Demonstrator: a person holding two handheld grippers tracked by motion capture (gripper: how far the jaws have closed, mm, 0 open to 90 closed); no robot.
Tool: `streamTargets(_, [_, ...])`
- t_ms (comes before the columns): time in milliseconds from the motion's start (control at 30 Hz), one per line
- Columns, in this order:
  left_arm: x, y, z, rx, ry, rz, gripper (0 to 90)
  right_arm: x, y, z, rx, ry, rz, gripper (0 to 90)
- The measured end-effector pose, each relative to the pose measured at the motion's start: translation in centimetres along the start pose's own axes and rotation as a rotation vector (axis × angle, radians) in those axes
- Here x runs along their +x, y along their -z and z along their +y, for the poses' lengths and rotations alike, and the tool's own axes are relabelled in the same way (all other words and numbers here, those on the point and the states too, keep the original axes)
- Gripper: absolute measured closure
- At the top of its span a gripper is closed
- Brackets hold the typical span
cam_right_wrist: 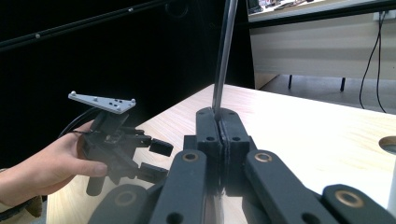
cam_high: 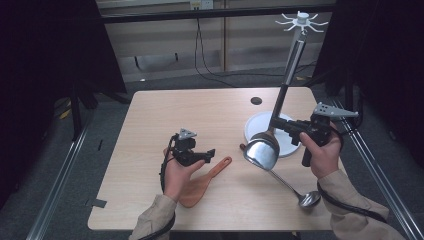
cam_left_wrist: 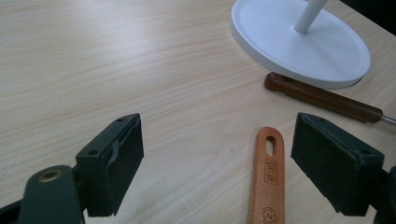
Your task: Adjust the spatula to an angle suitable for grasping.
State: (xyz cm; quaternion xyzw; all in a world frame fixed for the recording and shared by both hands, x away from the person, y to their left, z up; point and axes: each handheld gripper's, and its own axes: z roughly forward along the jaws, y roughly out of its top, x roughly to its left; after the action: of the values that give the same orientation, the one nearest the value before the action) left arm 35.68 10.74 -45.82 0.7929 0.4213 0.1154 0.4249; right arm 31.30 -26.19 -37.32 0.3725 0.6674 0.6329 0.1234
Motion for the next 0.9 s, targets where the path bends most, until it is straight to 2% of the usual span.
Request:
streamTargets(167, [0.0, 0.1, 0.0, -0.009, 0.009, 0.002, 16.7, -0.6, -0.2, -0.3, 0.000, -0.008, -0.012, 88.4])
streamTargets(433, [0.1, 0.1, -0.1, -0.008, 0.008, 0.006, 16.7, -1.3, -0.6, -0.4, 0.001, 0.013, -0.037, 87.9])
streamTargets(500, [0.2, 0.2, -0.1, 0.001, -0.004, 0.007, 16.7, -1.6, -0.7, -0.5, 0.005, 0.017, -0.042, 87.5])
streamTargets(567, [0.3, 0.2, -0.2, -0.005, 0.008, 0.008, 16.7, -1.9, -0.7, -0.6, 0.003, 0.017, -0.047, 87.0])
streamTargets(900, [0.3, 0.2, -0.2, -0.005, 0.001, 0.007, 16.7, -2.9, -0.7, -0.7, -0.007, 0.026, -0.084, 85.6])
